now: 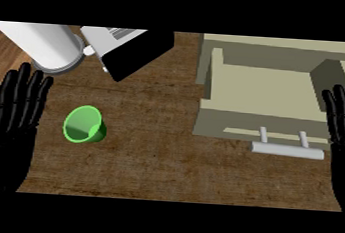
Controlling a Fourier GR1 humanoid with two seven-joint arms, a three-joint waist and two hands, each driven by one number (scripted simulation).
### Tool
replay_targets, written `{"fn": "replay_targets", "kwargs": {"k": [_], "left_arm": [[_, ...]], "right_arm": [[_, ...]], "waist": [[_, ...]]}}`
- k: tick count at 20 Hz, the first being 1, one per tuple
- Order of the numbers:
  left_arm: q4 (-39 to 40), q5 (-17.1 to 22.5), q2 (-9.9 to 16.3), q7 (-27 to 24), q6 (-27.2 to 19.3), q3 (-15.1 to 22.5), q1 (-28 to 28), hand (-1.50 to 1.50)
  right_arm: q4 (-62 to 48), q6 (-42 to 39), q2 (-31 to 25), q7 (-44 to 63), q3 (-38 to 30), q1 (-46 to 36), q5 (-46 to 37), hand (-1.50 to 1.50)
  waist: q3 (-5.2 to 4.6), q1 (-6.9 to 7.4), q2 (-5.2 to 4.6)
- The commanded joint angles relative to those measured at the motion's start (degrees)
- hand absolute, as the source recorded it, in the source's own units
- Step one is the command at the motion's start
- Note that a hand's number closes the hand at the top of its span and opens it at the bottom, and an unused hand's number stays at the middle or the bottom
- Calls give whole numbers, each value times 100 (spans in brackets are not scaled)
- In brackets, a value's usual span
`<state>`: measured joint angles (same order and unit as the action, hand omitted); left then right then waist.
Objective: Pick up the cup, place it into the drawer and close the drawer
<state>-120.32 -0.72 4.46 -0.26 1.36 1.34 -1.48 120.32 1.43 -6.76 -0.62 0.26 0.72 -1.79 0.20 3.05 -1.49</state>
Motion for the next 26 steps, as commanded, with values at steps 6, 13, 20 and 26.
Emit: {"fn": "replay_targets", "kwargs": {"k": [6, 13, 20, 26], "left_arm": [[197, 1703, 936, -554, 1424, -1283, -301, -150], [1662, 2553, 624, 198, 1166, -1666, 104, -150], [3001, 1828, 669, -470, 1203, -1736, 364, -150], [4254, 1619, 811, -1139, 1443, -1916, 609, -150]], "right_arm": [[-215, -230, -59, -68, -286, -409, 418, -150], [-463, -718, -317, 993, -65, -734, 743, -150], [-1088, -929, -288, 474, -163, -980, 671, -150], [-1032, -1030, -337, 492, -350, -1035, 780, -150]], "waist": [[-24, -253, 153], [-24, -298, 145], [-22, -316, 139], [-23, -332, 143]]}}
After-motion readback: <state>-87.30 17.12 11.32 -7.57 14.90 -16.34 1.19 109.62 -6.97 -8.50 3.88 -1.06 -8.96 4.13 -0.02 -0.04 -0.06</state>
